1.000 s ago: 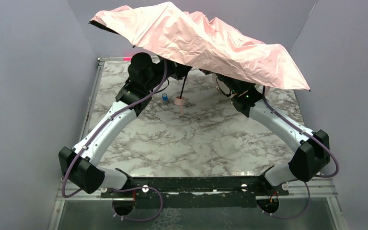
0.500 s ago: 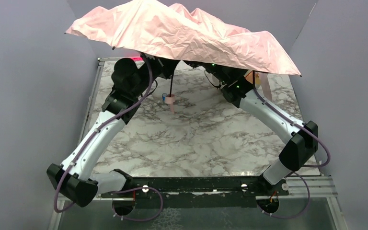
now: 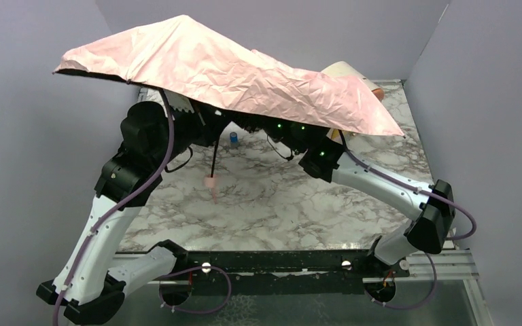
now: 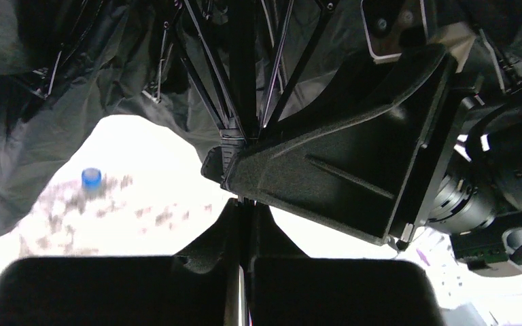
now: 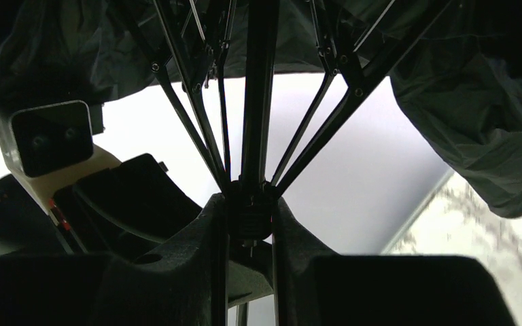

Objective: Put away the umbrella

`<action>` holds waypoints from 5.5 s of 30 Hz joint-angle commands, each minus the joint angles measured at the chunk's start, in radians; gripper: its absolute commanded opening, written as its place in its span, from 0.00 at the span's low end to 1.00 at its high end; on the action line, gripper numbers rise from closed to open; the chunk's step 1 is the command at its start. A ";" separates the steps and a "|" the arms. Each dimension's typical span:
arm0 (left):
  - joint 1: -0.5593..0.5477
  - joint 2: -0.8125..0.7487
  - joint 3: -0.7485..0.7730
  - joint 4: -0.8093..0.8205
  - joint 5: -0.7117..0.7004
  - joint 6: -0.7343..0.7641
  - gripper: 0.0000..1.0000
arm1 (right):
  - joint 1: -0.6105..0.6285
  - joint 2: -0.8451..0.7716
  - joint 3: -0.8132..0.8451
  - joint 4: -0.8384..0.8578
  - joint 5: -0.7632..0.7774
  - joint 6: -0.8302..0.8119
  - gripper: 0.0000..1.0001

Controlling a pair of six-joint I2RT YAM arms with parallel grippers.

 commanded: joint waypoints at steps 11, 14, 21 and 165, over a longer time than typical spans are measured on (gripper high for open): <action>-0.004 -0.138 -0.290 -0.180 0.084 -0.183 0.00 | 0.062 -0.092 -0.393 -0.085 -0.038 0.136 0.00; -0.004 -0.115 -0.338 -0.164 0.074 -0.171 0.00 | 0.062 -0.082 -0.462 -0.074 -0.031 0.157 0.01; -0.004 -0.033 -0.420 -0.103 0.061 -0.146 0.00 | 0.058 -0.022 -0.561 -0.048 -0.019 0.204 0.00; -0.525 -0.005 -0.930 -0.098 -0.468 -0.605 0.63 | -0.237 0.519 0.097 -0.694 -0.111 -0.513 0.38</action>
